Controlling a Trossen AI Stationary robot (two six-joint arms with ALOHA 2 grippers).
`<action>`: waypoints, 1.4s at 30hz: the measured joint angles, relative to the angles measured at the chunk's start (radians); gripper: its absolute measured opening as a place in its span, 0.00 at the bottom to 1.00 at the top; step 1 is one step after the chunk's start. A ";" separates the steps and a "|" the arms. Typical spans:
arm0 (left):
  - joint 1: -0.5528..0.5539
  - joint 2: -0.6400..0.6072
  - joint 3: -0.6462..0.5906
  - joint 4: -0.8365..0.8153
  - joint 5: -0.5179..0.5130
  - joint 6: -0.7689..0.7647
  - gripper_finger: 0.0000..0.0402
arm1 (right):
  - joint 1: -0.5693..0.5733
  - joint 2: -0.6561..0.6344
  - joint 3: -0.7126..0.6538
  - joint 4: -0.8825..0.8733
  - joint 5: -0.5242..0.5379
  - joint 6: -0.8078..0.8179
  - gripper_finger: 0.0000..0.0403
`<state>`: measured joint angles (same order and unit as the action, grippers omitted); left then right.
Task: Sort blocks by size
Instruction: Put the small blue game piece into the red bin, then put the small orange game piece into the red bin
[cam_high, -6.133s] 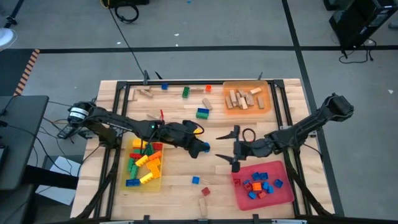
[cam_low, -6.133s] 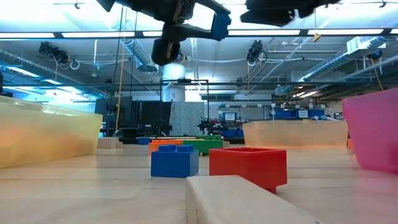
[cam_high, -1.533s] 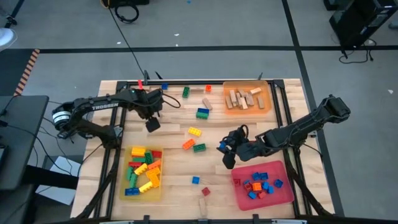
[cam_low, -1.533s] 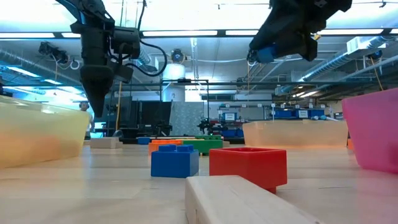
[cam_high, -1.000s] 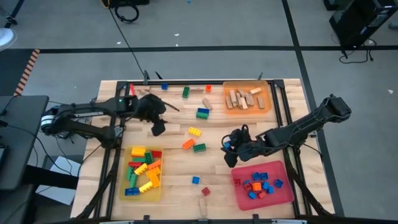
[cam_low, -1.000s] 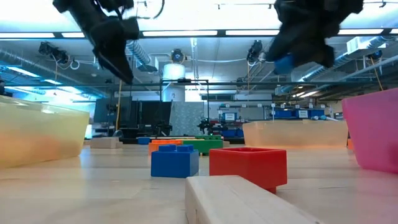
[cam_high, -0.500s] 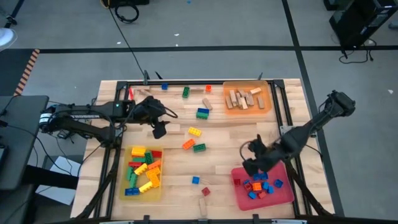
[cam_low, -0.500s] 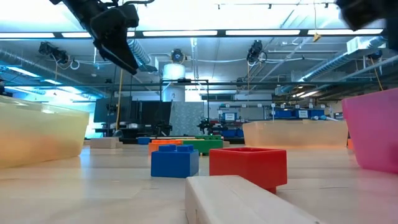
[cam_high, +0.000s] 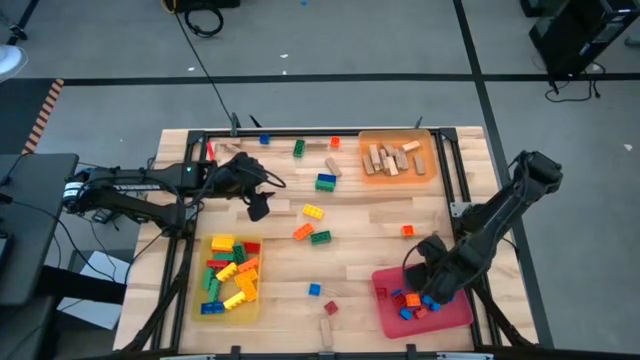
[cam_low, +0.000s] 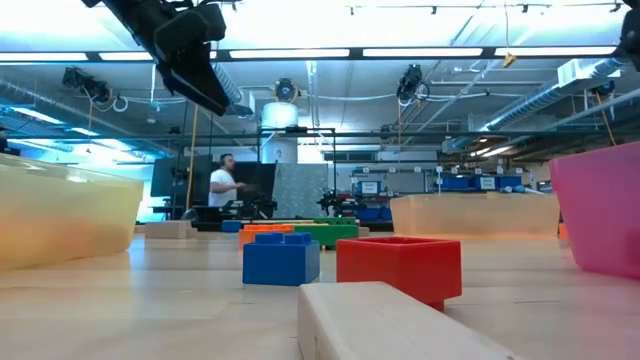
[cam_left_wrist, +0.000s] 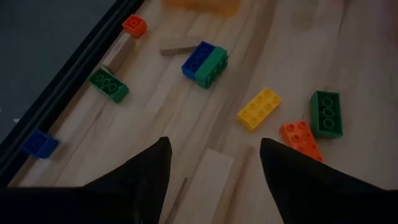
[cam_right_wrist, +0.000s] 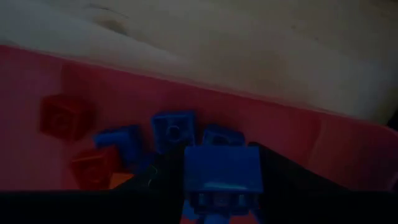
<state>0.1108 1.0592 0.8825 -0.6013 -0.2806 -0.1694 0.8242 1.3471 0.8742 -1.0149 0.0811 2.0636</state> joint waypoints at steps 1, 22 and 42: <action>0.000 0.000 0.000 0.008 0.000 0.000 0.63 | 0.002 0.014 0.000 0.000 0.000 -0.002 0.42; 0.000 0.001 0.000 0.070 0.000 0.000 0.63 | 0.012 0.060 0.000 0.048 -0.042 0.008 0.65; 0.000 0.001 0.000 0.155 0.004 -0.017 0.63 | -0.123 -0.041 0.177 -0.407 0.270 -0.077 0.60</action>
<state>0.1111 1.0599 0.8822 -0.4465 -0.2762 -0.1859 0.7009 1.3060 1.0508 -1.4222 0.3512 1.9871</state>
